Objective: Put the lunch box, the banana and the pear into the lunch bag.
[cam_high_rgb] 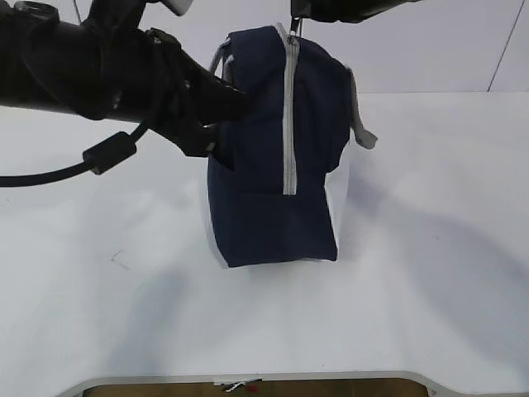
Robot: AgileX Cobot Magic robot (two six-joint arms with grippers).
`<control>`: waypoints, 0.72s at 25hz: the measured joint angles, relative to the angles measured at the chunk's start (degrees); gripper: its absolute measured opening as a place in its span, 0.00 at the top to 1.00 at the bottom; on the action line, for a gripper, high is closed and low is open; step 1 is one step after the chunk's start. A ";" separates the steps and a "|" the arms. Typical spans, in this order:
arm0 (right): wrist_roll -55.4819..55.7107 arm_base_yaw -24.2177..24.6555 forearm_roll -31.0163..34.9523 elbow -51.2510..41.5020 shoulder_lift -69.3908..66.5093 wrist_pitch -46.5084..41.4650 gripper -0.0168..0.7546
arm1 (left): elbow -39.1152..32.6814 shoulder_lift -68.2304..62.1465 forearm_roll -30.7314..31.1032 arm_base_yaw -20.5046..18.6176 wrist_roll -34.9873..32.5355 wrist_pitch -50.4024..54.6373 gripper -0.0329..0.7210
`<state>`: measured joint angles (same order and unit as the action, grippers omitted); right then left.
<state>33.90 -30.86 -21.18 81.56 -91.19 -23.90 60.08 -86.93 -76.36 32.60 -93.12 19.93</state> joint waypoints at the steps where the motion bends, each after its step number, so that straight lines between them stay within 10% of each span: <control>1: 0.00 0.00 -0.23 0.11 -0.04 0.00 0.96 | 0.00 0.11 0.38 0.00 0.09 -0.23 0.96; 18: -8.25 0.00 13.97 0.20 0.07 -2.42 0.96 | -0.22 0.09 2.16 -6.27 0.30 0.40 0.96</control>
<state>25.64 -30.86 -7.21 81.76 -91.12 -26.33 59.85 -86.84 -74.20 26.33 -92.82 20.33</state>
